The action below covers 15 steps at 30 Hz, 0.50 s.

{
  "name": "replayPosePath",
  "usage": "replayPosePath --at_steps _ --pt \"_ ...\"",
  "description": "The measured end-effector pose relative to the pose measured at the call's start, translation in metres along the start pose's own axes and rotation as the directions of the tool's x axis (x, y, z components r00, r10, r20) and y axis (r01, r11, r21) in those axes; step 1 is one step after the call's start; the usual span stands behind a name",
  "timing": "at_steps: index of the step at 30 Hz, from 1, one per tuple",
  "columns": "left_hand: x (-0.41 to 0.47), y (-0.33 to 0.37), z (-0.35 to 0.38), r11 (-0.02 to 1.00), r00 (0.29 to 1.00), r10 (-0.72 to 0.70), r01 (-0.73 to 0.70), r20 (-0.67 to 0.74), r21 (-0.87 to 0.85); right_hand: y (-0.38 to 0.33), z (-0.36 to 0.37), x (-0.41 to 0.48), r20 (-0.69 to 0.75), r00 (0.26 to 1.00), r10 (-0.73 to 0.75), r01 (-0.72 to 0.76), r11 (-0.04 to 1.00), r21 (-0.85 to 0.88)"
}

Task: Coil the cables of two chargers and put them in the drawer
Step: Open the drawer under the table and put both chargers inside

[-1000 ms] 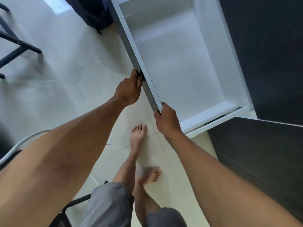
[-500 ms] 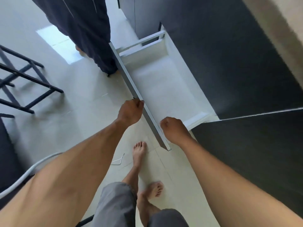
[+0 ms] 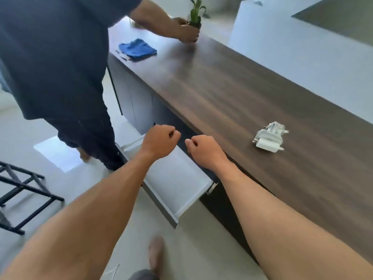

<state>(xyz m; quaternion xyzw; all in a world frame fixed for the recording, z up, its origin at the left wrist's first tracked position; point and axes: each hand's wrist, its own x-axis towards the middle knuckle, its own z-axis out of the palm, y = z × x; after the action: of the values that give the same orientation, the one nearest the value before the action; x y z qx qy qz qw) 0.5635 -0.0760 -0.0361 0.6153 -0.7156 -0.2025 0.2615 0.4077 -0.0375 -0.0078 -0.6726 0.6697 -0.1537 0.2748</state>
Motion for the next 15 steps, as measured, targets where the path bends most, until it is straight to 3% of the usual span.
replayPosePath --at_steps 4,8,15 --pt "0.021 0.084 0.003 0.982 0.983 0.186 -0.185 -0.004 0.036 0.031 -0.076 -0.023 -0.150 0.988 0.046 -0.051 0.998 -0.030" --pt "0.028 0.151 0.026 0.944 0.939 0.322 -0.329 0.121 0.037 0.076 -0.134 -0.045 -0.276 0.951 0.137 -0.153 0.988 -0.037" --pt "0.049 0.199 0.082 0.939 0.861 0.333 -0.342 0.385 -0.048 0.148 -0.178 -0.071 -0.387 0.873 0.298 -0.316 0.949 0.016"
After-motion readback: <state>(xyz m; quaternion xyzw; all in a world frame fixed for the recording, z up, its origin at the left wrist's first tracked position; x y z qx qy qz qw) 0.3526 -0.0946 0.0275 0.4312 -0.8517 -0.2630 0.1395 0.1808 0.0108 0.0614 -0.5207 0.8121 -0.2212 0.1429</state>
